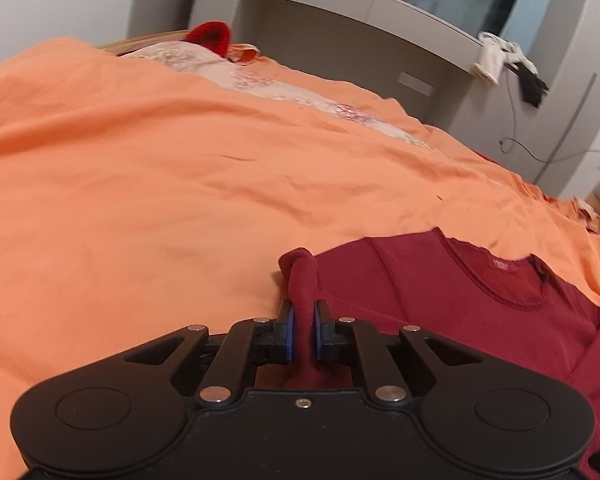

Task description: Fold small clothes

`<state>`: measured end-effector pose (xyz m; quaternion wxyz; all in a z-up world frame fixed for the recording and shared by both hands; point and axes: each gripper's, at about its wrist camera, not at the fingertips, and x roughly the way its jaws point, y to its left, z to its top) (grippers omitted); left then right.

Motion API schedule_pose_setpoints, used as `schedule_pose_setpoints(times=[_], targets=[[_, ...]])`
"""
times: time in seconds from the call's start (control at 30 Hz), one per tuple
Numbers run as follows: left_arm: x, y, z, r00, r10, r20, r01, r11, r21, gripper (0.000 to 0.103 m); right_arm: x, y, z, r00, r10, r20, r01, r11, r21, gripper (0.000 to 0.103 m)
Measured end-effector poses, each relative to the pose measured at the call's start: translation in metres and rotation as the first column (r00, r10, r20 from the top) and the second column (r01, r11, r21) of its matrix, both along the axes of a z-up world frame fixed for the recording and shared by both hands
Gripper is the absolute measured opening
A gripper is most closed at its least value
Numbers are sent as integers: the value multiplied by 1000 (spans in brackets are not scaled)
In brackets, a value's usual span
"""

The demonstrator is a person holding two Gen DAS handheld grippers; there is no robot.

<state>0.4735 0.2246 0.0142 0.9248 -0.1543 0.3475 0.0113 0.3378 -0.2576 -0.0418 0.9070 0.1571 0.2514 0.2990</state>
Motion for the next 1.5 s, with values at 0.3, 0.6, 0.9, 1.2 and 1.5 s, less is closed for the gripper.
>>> schedule_pose_setpoints(times=[0.3, 0.6, 0.9, 1.2, 1.5], targets=[[7, 10, -5, 999, 40, 10, -39, 996, -83, 71, -2, -2, -2, 1000, 6, 6, -6, 1000, 11, 40], [21, 4, -7, 996, 27, 80, -23, 998, -50, 9, -2, -4, -4, 1000, 7, 8, -8, 1000, 19, 40], [3, -7, -2, 998, 10, 56, -9, 1000, -9, 48, -5, -6, -5, 1000, 4, 14, -4, 999, 45, 17], [-51, -35, -6, 1000, -4, 15, 3, 997, 83, 64, -5, -6, -5, 1000, -2, 5, 2, 999, 43, 18], [-73, -30, 4, 993, 112, 36, -111, 993, -32, 14, -26, -13, 8, 997, -43, 70, 41, 998, 39, 7]])
